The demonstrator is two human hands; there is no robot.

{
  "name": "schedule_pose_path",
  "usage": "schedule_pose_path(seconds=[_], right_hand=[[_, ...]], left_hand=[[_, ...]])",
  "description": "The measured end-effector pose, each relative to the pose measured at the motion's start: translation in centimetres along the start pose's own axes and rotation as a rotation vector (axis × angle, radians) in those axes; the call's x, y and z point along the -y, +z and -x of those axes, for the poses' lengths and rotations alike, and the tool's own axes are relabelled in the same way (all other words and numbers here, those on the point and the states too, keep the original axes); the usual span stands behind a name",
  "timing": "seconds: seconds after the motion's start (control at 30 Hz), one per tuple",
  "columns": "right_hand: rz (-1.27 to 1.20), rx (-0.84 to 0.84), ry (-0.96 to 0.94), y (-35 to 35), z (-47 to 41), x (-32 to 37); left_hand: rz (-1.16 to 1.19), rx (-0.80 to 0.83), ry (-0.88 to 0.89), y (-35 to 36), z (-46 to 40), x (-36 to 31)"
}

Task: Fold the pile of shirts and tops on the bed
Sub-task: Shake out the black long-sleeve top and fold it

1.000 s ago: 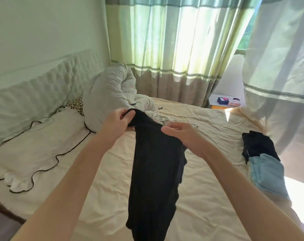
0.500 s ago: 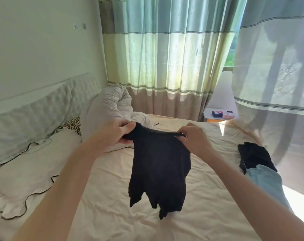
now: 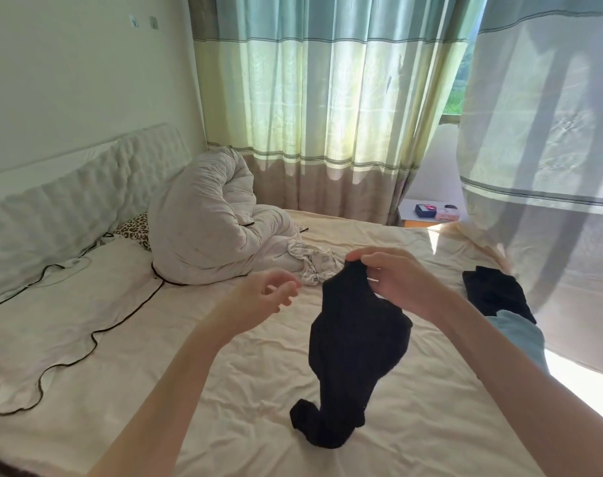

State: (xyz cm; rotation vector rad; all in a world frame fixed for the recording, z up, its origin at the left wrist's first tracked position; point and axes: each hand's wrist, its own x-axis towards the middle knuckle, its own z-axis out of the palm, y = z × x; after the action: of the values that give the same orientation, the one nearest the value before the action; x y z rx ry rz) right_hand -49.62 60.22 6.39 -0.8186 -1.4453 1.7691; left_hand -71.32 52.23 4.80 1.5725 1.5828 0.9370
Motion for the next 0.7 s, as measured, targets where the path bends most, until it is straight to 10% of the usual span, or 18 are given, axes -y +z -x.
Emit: schedule_pose_path(seconds=[0.27,0.7], right_hand=[[0.693,0.101,-0.138,0.5,1.9,2.7],[0.924,0.061,-0.231,0.4,3.7,4.4]], left_hand=[[0.091,0.159,0.196,3.5,-2.4,-1.9],[0.245,0.291,0.242,3.1,-0.8,-3.3]])
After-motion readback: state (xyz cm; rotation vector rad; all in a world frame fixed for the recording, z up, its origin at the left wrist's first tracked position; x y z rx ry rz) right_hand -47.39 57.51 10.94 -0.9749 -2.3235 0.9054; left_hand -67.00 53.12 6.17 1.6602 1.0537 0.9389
